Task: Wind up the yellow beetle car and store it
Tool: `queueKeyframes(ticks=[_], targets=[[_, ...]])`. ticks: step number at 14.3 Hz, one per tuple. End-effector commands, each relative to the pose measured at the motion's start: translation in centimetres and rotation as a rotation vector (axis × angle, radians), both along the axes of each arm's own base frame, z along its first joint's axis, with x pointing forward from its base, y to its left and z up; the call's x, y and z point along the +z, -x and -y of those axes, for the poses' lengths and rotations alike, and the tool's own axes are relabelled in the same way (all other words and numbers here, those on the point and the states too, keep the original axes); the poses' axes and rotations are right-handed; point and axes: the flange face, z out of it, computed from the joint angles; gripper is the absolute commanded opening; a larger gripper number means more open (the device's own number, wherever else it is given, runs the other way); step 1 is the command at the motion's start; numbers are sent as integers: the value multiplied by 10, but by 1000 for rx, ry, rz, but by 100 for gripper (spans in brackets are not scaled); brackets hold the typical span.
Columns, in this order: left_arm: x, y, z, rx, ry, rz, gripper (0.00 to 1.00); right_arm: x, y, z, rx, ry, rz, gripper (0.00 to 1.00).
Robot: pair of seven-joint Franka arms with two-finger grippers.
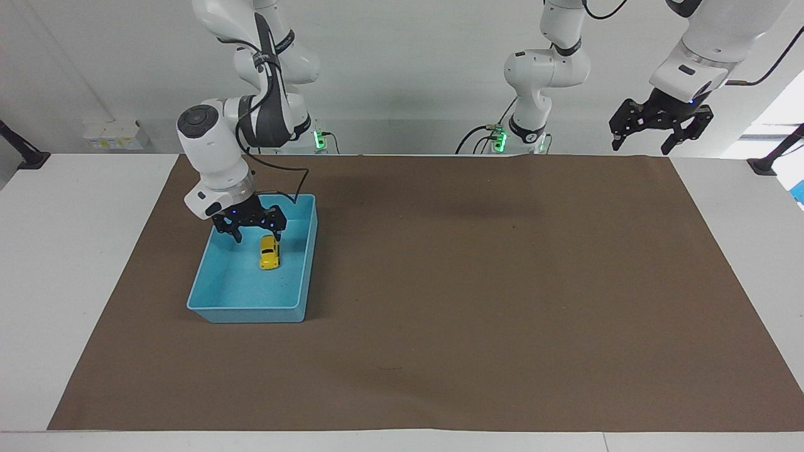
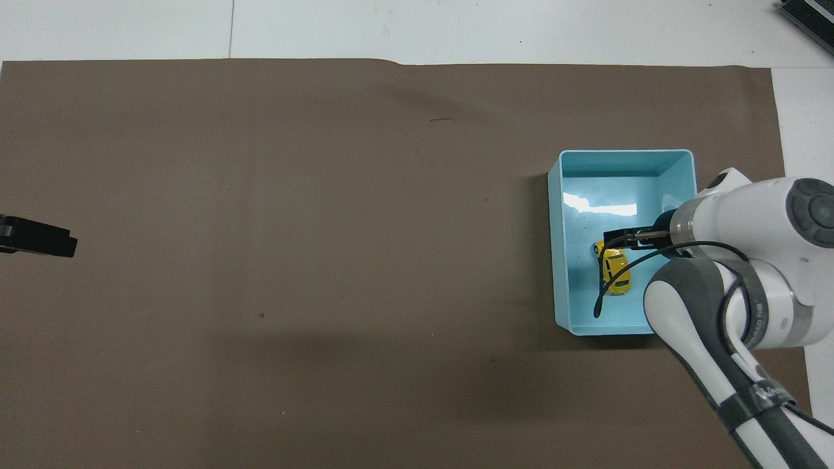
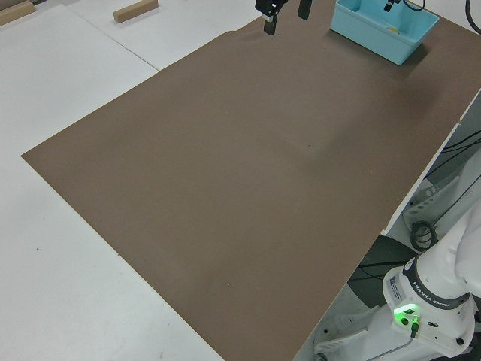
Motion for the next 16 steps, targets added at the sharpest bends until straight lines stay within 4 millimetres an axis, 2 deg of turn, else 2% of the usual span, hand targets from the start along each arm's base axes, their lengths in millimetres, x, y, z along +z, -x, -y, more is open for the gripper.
queueKeyframes(ticks=[1,5,9,11,14,15,16], targets=[[2,7,-3,-3,7,-4,100,24,-6,7,5,43,1,100],[2,7,-3,-3,7,-4,100,77,-20,8,-30,80,-39,100],[2,7,-3,-3,7,-4,100,136,-18,18,-67,63,-107,100],[2,7,-3,-3,7,-4,100,158,-14,17,-68,63,-126,100],[2,7,-3,-3,7,-4,100,202,-6,14,-70,43,-153,100],[2,7,-3,-3,7,-4,100,215,-3,14,-74,11,-166,100],[2,7,-3,-3,7,-4,100,216,-4,13,-74,6,-162,100]])
